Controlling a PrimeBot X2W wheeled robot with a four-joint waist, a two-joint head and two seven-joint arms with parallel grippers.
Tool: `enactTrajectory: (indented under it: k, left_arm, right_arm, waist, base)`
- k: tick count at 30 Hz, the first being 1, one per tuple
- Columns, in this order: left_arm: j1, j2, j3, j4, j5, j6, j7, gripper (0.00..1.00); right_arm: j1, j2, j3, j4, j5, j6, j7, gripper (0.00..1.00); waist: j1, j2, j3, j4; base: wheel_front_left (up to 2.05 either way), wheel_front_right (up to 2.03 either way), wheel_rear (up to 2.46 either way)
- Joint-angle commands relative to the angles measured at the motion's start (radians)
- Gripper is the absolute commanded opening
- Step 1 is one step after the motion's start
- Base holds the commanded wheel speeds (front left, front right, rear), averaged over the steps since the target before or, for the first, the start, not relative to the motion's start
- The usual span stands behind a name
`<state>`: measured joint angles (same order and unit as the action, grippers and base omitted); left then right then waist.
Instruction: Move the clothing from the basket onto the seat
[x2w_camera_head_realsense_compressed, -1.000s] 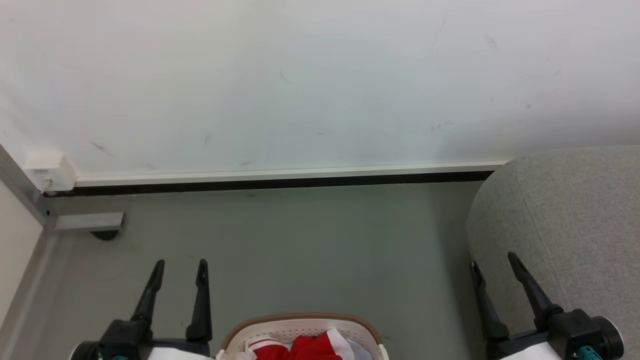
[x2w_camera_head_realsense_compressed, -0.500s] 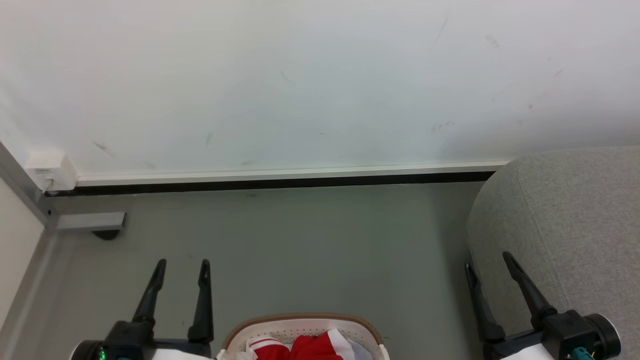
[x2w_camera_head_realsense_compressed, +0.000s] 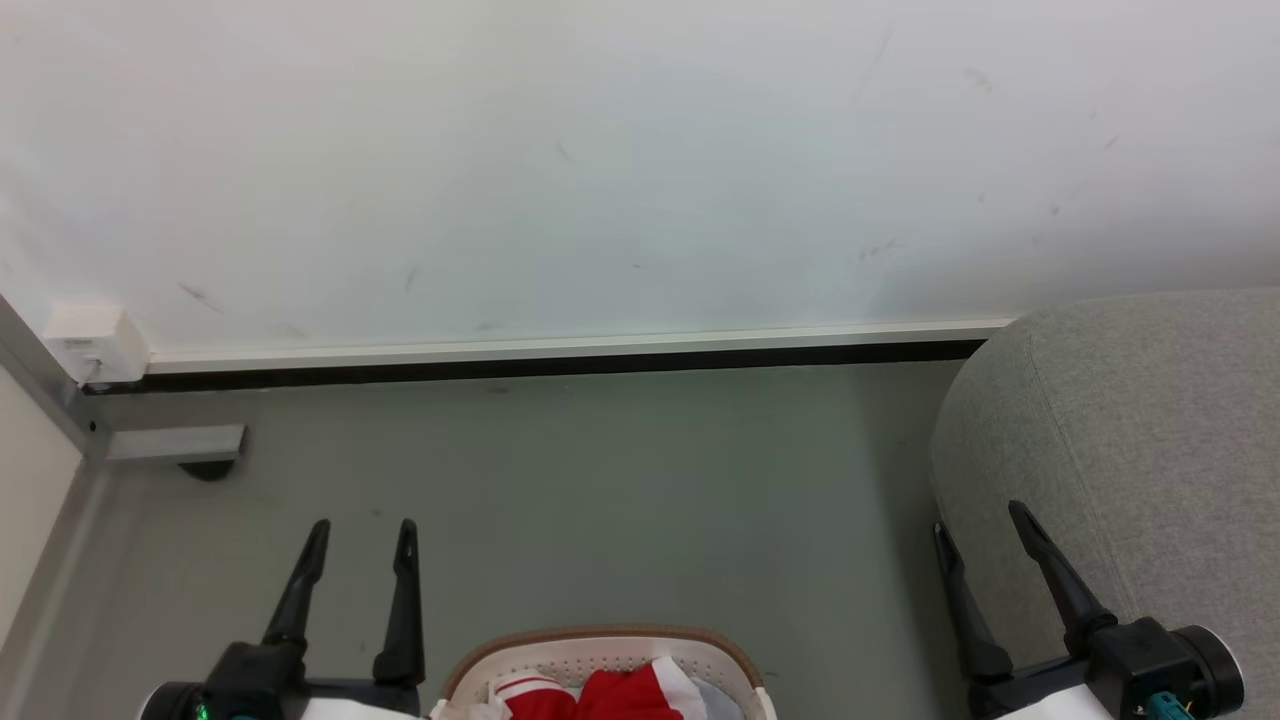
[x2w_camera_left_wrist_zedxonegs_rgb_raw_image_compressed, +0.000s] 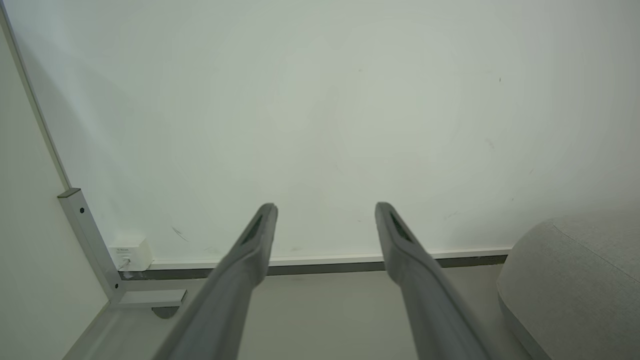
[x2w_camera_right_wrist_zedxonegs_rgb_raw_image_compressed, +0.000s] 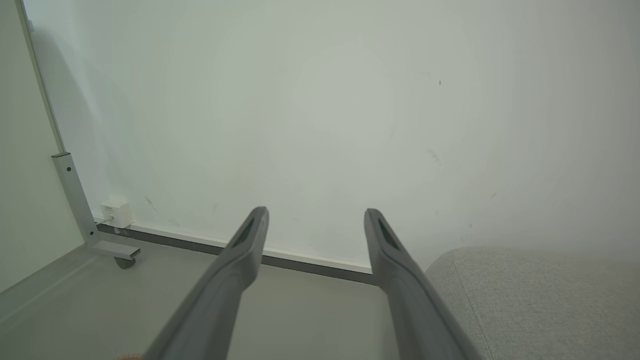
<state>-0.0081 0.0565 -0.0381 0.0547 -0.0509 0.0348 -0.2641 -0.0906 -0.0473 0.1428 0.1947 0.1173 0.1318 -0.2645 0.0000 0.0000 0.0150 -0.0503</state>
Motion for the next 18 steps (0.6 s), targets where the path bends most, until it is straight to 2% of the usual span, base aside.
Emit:
enactTrajectory:
  k: [1,10,18]
  left_arm:
    - [0.006,0.001,0.004,0.002,0.001,-0.002,-0.001,1.00]
    - [0.003,0.000,0.009,0.010,-0.011,-0.013,-0.001,1.00]
    - [-0.010,-0.001,0.002,0.056,-0.025,-0.039,-0.001,1.00]
  right_arm:
    - [-0.008,-0.006,-0.003,0.002,0.008,-0.002,0.000,1.00]
    - [-0.013,-0.006,0.000,-0.005,0.009,-0.002,0.000,1.00]
    - [-0.024,-0.005,0.001,-0.005,0.022,-0.002,0.000,1.00]
  waist:
    - [0.0000,0.0000,0.000,0.000]
    - [0.0000,0.0000,0.013,-0.015]
    - [0.0000,0.0000,0.040,-0.060]
  base:
    - [0.00,0.00,0.00]
    - [0.00,0.00,0.00]
    - [0.00,0.00,0.00]
